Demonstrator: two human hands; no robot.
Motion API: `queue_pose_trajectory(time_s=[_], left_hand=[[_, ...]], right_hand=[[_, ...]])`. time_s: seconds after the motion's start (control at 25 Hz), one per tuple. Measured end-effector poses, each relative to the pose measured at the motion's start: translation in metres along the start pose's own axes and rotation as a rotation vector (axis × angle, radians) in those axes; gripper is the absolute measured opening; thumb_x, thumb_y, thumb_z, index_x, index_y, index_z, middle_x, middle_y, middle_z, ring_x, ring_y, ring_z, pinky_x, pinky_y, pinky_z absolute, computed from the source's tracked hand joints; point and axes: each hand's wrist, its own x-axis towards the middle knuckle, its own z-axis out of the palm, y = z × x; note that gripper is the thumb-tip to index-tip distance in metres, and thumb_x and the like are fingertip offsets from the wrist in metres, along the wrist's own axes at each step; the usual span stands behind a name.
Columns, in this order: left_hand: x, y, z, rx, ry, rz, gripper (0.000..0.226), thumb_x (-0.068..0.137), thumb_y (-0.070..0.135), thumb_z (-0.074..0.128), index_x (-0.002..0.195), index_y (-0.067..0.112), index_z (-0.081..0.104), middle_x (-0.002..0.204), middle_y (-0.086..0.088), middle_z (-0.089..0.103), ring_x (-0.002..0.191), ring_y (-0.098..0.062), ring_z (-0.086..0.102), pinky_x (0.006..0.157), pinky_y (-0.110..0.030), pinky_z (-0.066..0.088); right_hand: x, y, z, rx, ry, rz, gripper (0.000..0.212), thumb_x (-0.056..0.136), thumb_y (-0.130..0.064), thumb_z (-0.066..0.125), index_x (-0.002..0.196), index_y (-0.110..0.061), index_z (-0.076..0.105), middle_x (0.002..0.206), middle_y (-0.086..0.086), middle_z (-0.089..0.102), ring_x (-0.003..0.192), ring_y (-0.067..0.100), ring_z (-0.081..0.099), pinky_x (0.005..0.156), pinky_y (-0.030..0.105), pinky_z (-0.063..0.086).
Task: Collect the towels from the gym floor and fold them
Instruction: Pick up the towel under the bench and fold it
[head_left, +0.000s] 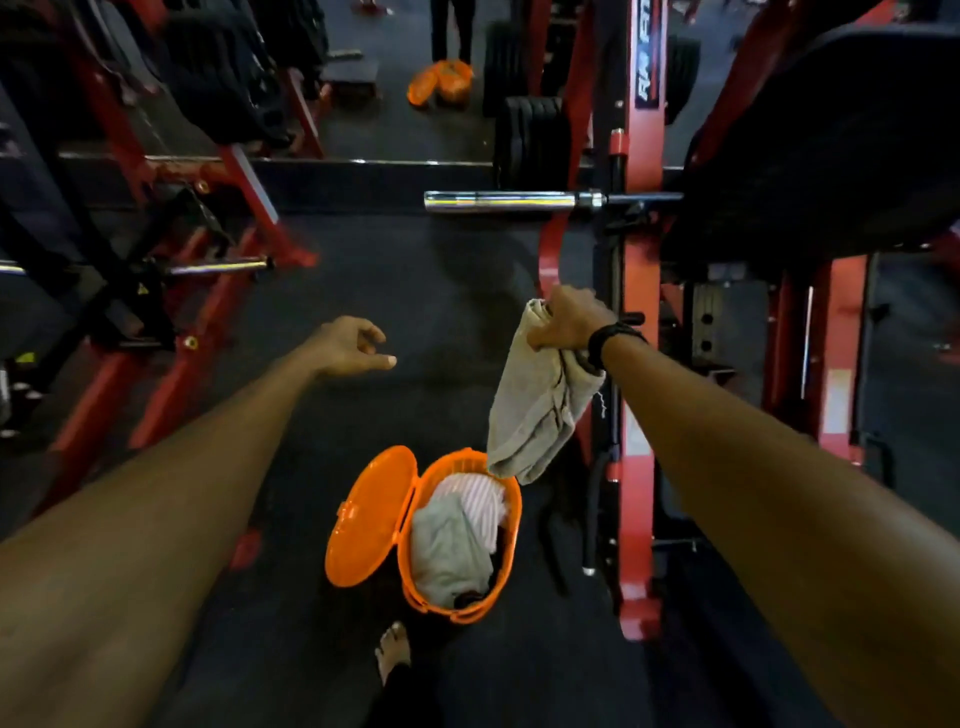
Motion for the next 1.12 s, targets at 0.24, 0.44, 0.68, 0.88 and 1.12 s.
queue_pose_trajectory(time_s=[0.24, 0.44, 0.68, 0.88, 1.12], left_hand=[[0.099, -0.047, 0.03, 0.013, -0.18, 0.019, 0.039, 0.084, 0.026, 0.07, 0.119, 0.012, 0.059, 0.113, -0.009, 0.062, 0.101, -0.018, 0.057, 0.091, -0.034, 0.046], [0.172, -0.08, 0.09, 0.044, -0.275, 0.027, 0.037, 0.085, 0.027, 0.069, 0.118, 0.013, 0.06, 0.111, -0.007, 0.063, 0.101, -0.018, 0.058, 0.087, -0.03, 0.044], [0.242, -0.133, 0.179, 0.091, -0.369, 0.0, 0.034, 0.086, 0.027, 0.068, 0.116, 0.013, 0.061, 0.11, -0.007, 0.064, 0.106, -0.021, 0.059, 0.09, -0.031, 0.045], [0.258, -0.154, 0.216, 0.145, -0.434, -0.024, 0.037, 0.086, 0.026, 0.067, 0.119, 0.013, 0.059, 0.115, -0.007, 0.063, 0.108, -0.021, 0.058, 0.088, -0.031, 0.044], [0.269, -0.129, 0.218, 0.135, -0.405, 0.019, 0.037, 0.085, 0.026, 0.068, 0.12, 0.016, 0.057, 0.115, -0.007, 0.061, 0.108, -0.02, 0.058, 0.093, -0.039, 0.048]], right_hand=[[0.053, 0.012, 0.091, 0.016, -0.142, 0.254, 0.056, 0.081, -0.031, 0.071, 0.126, -0.009, 0.048, 0.126, 0.014, 0.054, 0.113, 0.034, 0.054, 0.091, 0.039, 0.047], [0.083, 0.036, 0.2, 0.267, -0.065, 0.554, 0.053, 0.082, -0.032, 0.067, 0.125, -0.009, 0.048, 0.129, 0.019, 0.052, 0.117, 0.039, 0.053, 0.094, 0.042, 0.047], [0.077, 0.076, 0.359, 0.607, 0.024, 0.898, 0.056, 0.08, -0.026, 0.07, 0.121, -0.002, 0.041, 0.126, 0.021, 0.052, 0.107, 0.031, 0.054, 0.087, 0.037, 0.045], [0.06, 0.109, 0.412, 0.436, -0.212, 0.917, 0.067, 0.082, -0.039, 0.066, 0.132, -0.004, 0.038, 0.137, 0.019, 0.042, 0.126, 0.038, 0.043, 0.101, 0.043, 0.04], [0.108, 0.121, 0.372, 0.308, -0.165, 0.631, 0.055, 0.084, -0.031, 0.063, 0.132, -0.013, 0.041, 0.131, 0.014, 0.043, 0.12, 0.037, 0.047, 0.094, 0.043, 0.045]])
